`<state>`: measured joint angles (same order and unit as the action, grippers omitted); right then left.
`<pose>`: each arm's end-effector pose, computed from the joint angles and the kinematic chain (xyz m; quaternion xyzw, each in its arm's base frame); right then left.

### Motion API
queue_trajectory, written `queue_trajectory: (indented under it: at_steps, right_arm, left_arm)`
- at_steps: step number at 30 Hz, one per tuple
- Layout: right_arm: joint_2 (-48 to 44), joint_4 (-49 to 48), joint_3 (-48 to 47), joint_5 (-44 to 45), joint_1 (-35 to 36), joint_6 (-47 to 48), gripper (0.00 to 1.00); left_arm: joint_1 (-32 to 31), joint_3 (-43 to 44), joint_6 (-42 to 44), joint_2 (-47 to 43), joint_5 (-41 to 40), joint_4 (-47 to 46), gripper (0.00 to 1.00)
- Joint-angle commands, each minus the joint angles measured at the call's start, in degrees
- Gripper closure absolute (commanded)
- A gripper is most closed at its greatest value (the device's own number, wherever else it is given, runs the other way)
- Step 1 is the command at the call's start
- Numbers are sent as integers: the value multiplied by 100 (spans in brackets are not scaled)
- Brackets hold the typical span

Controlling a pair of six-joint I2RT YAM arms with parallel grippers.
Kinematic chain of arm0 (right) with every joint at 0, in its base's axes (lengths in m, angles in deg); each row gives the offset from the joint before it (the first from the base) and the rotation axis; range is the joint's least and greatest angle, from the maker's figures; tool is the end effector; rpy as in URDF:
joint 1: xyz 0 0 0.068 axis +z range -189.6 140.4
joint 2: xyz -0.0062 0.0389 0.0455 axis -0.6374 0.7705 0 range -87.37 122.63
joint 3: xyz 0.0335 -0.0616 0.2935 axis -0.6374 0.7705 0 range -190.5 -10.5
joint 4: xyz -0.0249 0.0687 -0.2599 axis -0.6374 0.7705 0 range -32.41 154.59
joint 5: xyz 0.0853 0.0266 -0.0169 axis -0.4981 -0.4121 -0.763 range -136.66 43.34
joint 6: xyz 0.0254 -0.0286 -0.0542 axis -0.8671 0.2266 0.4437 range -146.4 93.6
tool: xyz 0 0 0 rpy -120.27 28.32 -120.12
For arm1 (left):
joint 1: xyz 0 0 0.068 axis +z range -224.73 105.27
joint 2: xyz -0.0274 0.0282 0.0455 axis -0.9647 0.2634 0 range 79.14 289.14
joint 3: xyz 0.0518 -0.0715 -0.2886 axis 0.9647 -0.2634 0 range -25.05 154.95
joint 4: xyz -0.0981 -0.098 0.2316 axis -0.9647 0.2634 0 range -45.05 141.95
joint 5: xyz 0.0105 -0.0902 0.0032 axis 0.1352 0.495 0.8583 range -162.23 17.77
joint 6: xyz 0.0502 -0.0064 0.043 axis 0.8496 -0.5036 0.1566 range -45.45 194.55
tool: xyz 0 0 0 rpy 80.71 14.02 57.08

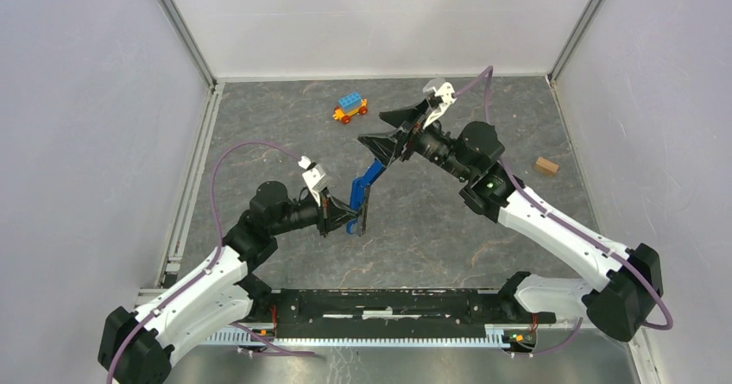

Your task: Load the staples into the stapler

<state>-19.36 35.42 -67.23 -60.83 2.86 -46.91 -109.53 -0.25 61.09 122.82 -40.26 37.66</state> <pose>0.2079 0.2077 0.4187 -0.2137 0.6023 0.4666 0.6115 0.1346 -0.1275 0.2670 0.3090 0.6999 -0.4431 0.4672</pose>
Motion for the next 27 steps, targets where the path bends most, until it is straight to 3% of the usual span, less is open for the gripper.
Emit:
queue_trajectory:
  at_steps: [1, 8, 18, 27]
  right_arm:
    - [366, 131, -357, -112, 40, -65, 13]
    - [801, 440, -833, -97, 43, -249, 8]
    - [907, 1084, -1352, 168, -66, -340, 2]
    - [768, 1333, -1570, 175, -148, -213, 2]
  left_arm:
    - [-54, 525, -85, -160, 755, -1230, 98]
    - [-52, 527, -610, -233, 736, -1313, 98]
    - [-54, 160, -2011, -132, 399, -2449, 98]
    - [-52, 107, -2069, -139, -88, -1824, 98]
